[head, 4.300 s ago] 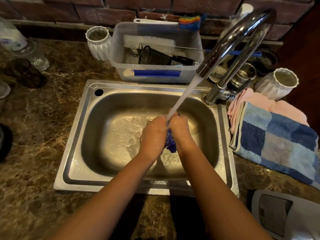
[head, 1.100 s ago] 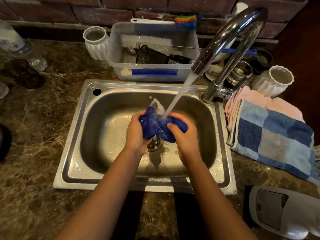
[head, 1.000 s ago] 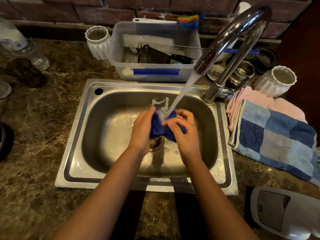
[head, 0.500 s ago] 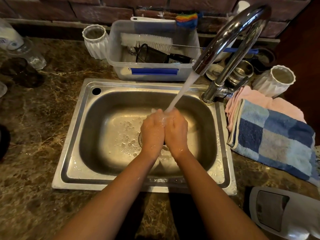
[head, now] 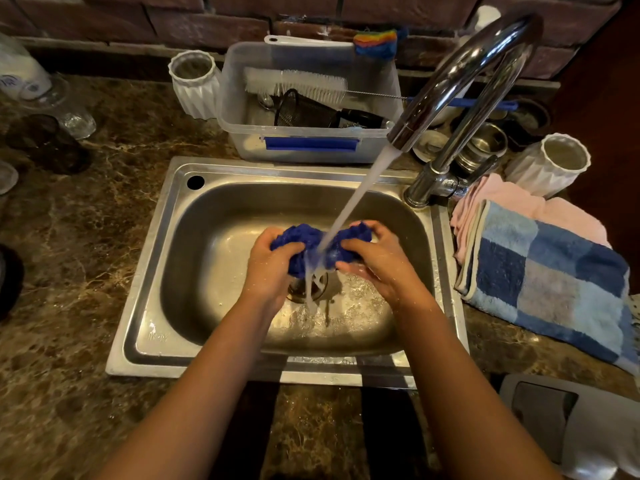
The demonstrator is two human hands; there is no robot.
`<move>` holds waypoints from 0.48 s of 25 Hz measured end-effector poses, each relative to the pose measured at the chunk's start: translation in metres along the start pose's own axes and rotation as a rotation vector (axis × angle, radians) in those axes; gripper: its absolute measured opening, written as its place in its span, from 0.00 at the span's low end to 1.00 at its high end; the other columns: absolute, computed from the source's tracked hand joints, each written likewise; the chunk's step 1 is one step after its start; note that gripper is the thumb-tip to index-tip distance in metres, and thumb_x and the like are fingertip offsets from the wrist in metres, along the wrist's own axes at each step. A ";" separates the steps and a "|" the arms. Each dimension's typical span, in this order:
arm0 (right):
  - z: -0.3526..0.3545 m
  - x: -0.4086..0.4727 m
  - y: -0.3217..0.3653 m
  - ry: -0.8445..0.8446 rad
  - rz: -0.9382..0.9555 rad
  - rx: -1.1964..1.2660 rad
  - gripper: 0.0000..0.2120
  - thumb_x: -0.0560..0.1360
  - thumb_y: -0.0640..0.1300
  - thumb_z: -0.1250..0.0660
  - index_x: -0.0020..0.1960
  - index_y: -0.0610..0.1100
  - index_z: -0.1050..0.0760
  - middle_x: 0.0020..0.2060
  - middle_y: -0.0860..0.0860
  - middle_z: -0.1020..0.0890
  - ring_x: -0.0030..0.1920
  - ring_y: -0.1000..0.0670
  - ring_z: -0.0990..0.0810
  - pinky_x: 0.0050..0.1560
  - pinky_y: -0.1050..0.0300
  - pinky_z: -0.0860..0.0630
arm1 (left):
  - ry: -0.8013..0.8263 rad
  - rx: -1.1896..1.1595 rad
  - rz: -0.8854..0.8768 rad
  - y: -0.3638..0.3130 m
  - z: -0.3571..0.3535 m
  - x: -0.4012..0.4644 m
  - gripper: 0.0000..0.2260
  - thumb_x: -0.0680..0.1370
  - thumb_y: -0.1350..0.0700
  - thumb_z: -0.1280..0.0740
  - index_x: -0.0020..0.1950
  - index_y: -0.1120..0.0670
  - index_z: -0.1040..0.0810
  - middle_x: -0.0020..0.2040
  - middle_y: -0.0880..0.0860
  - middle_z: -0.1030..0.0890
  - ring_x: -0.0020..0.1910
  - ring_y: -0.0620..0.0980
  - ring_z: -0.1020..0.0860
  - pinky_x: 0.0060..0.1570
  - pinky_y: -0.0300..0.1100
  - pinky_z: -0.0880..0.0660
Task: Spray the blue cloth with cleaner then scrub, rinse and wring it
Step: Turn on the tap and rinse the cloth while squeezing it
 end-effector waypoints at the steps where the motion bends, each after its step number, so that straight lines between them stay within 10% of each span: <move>1: 0.005 -0.004 0.007 -0.010 0.088 0.136 0.13 0.71 0.31 0.34 0.52 0.45 0.29 0.50 0.42 0.21 0.43 0.46 0.17 0.35 0.58 0.19 | -0.042 0.011 0.017 0.003 0.007 0.004 0.12 0.73 0.69 0.37 0.36 0.54 0.32 0.35 0.55 0.26 0.36 0.52 0.26 0.37 0.46 0.28; 7: -0.022 -0.027 0.010 0.043 0.259 0.198 0.12 0.72 0.33 0.35 0.51 0.47 0.28 0.52 0.44 0.22 0.52 0.47 0.20 0.53 0.47 0.21 | -0.096 -0.326 0.231 0.021 0.002 0.004 0.03 0.75 0.65 0.36 0.47 0.60 0.24 0.42 0.57 0.20 0.39 0.50 0.20 0.33 0.40 0.20; 12: -0.025 -0.038 0.012 0.074 0.483 -0.061 0.27 0.70 0.39 0.30 0.61 0.61 0.34 0.51 0.54 0.16 0.52 0.56 0.18 0.45 0.63 0.21 | -0.045 -0.364 0.222 0.011 -0.011 -0.002 0.09 0.77 0.58 0.37 0.55 0.58 0.24 0.47 0.57 0.18 0.44 0.53 0.19 0.41 0.45 0.20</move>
Point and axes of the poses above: each hand's wrist, its own x-axis towards the middle knuckle, its own z-axis out of the back of the hand, y = z × x, the point moved 6 cm from there along x, towards the middle knuckle
